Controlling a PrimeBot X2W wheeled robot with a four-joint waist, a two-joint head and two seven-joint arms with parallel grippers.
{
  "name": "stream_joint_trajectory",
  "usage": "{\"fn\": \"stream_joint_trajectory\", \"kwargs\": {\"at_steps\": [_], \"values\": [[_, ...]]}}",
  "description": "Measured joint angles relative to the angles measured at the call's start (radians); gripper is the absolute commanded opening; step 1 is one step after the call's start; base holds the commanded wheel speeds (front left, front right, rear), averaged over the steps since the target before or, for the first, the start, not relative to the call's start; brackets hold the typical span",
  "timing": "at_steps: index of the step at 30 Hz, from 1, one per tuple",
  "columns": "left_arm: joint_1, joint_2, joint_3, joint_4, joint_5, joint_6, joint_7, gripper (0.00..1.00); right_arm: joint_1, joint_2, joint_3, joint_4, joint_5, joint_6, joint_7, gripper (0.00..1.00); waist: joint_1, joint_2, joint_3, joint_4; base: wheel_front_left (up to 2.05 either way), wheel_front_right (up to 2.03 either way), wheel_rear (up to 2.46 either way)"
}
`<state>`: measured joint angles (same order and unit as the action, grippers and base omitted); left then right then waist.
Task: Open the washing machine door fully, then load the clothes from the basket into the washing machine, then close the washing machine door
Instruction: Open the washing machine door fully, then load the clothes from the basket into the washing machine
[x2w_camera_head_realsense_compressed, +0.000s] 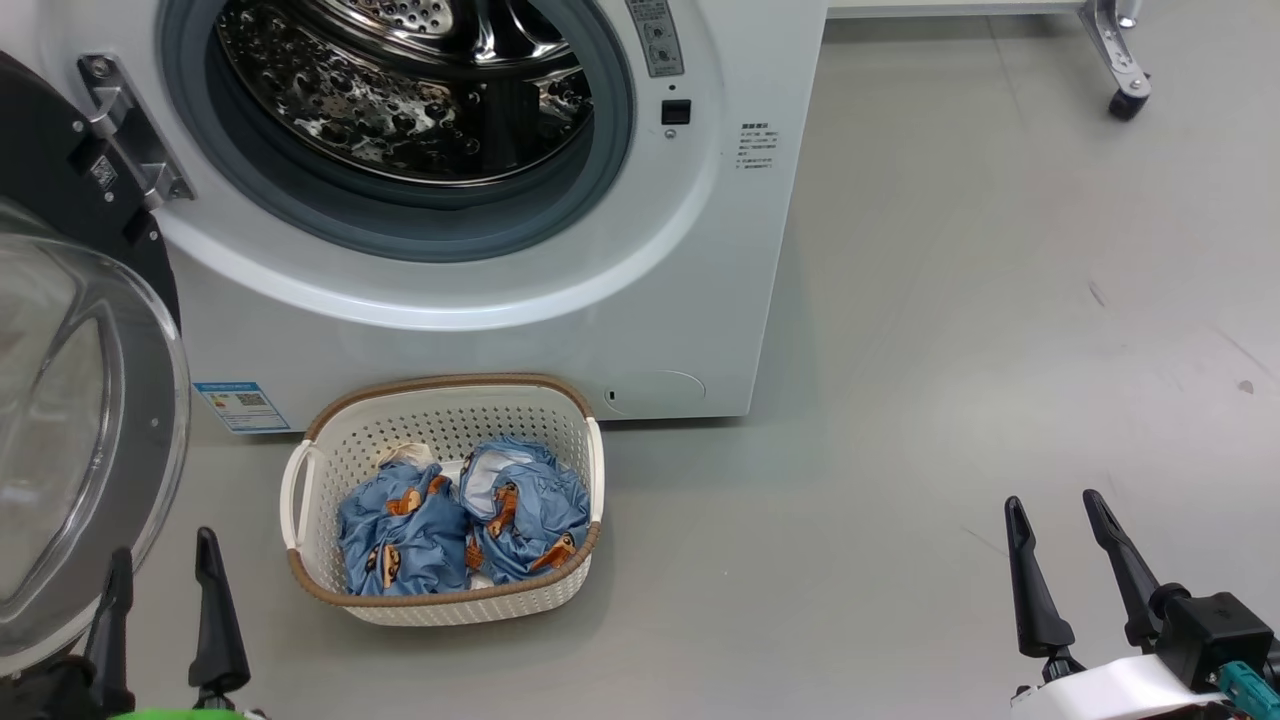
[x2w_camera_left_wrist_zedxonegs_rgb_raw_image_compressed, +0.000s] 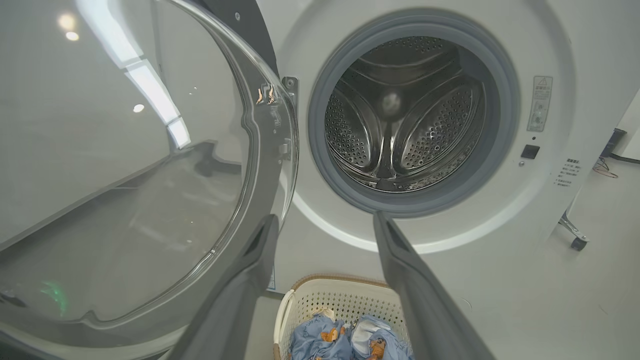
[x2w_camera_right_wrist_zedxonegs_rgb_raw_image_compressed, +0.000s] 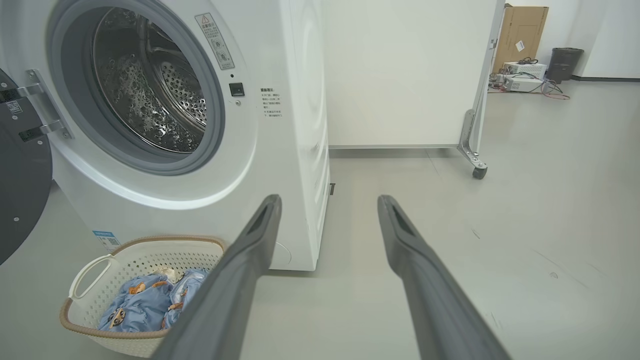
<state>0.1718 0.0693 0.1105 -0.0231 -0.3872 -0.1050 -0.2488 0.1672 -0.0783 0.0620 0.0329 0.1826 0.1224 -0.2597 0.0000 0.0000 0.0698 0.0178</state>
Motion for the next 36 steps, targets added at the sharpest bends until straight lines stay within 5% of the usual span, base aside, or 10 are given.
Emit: {"fn": "stream_joint_trajectory", "kwargs": {"at_steps": [14, 36], "values": [[0.112, -0.004, -0.016, 0.076, 0.032, -0.001, 0.000, 1.00, 0.006, -0.016, -0.037, 0.000, -0.009, 0.000, 0.000, 1.00, 0.0000, 0.0000, -0.019, -0.066, 0.00, 0.00, 0.00], [0.124, -0.019, 0.025, 0.067, 0.044, 0.028, 0.000, 1.00, 0.026, -0.019, 0.006, 0.004, -0.016, 0.000, 0.000, 1.00, 0.0000, 0.0000, -0.073, 0.013, 0.00, 0.00, 0.00]]}}
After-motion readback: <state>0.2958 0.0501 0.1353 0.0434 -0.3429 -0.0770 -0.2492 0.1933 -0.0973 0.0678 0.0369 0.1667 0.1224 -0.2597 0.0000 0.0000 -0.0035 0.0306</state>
